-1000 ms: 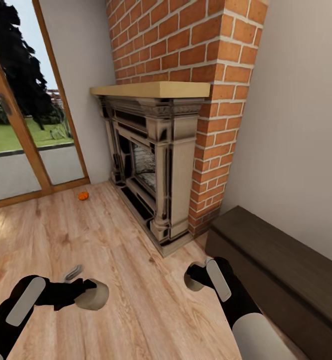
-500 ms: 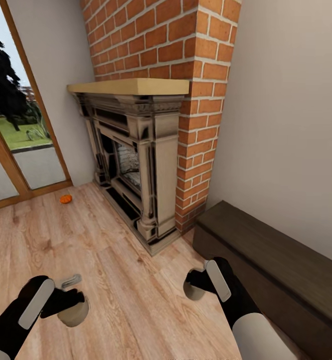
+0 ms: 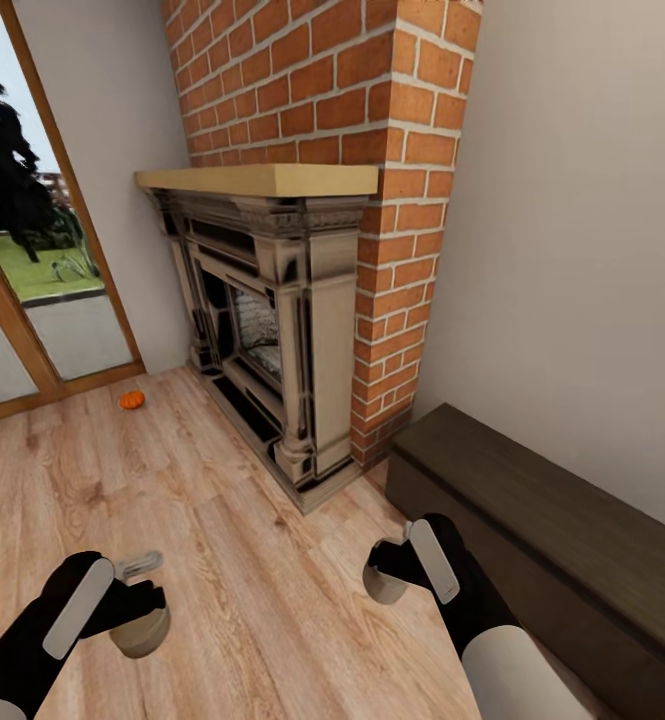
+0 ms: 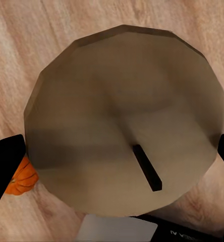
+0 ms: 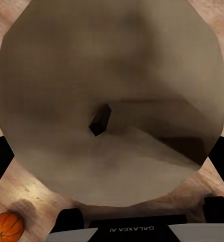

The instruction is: Place each of the two pumpkins and all three candles from the living room inside a cabinet in the living room (use any cabinet), then make sure every cabinet is closed, and position the cauldron so it is next to a table in the living room.

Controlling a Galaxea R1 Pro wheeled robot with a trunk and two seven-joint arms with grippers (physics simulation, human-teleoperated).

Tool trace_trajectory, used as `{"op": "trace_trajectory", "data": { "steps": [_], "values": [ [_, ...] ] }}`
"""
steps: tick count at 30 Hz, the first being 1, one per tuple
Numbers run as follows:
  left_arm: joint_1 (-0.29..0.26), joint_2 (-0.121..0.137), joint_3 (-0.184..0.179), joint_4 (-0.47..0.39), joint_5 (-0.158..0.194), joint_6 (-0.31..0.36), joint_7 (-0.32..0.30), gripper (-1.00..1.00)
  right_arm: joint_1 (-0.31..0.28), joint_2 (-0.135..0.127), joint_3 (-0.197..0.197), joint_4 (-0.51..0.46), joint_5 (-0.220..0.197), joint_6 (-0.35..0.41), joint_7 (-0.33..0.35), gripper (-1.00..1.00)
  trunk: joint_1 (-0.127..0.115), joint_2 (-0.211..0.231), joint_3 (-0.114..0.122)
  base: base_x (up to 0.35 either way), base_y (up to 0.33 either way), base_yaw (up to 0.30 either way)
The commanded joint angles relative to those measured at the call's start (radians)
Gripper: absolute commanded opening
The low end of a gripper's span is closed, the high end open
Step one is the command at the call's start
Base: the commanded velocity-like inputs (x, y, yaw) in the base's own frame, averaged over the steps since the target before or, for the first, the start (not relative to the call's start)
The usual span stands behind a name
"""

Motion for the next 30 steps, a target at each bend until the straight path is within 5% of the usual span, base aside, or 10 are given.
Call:
{"op": "trace_trajectory", "data": {
  "steps": [1,18,21,30],
  "values": [
    [0.000,-0.002,0.000,0.000,-0.001,0.000,0.001,-1.00,0.000,0.000,0.001,0.000,0.001,-0.001,0.000,-1.00,-0.004,0.007,0.003,0.000,0.000,0.000],
    [0.000,-0.005,0.001,0.017,0.005,0.001,-0.001,-1.00,0.001,0.001,0.004,-0.002,-0.006,0.006,0.000,-1.00,-0.069,0.126,0.056,0.000,0.000,0.000],
    [0.000,-0.022,-0.001,0.031,0.004,0.001,-0.001,-1.00,0.011,0.001,0.005,-0.002,-0.003,0.005,0.000,-1.00,-0.081,0.147,0.066,0.000,0.000,0.000],
    [0.000,-0.046,-0.002,0.218,-0.003,-0.040,-0.005,-1.00,0.061,-0.014,-0.004,0.000,-0.006,-0.051,0.002,-1.00,-0.115,0.210,0.094,0.000,0.000,0.000]
  ]
}}
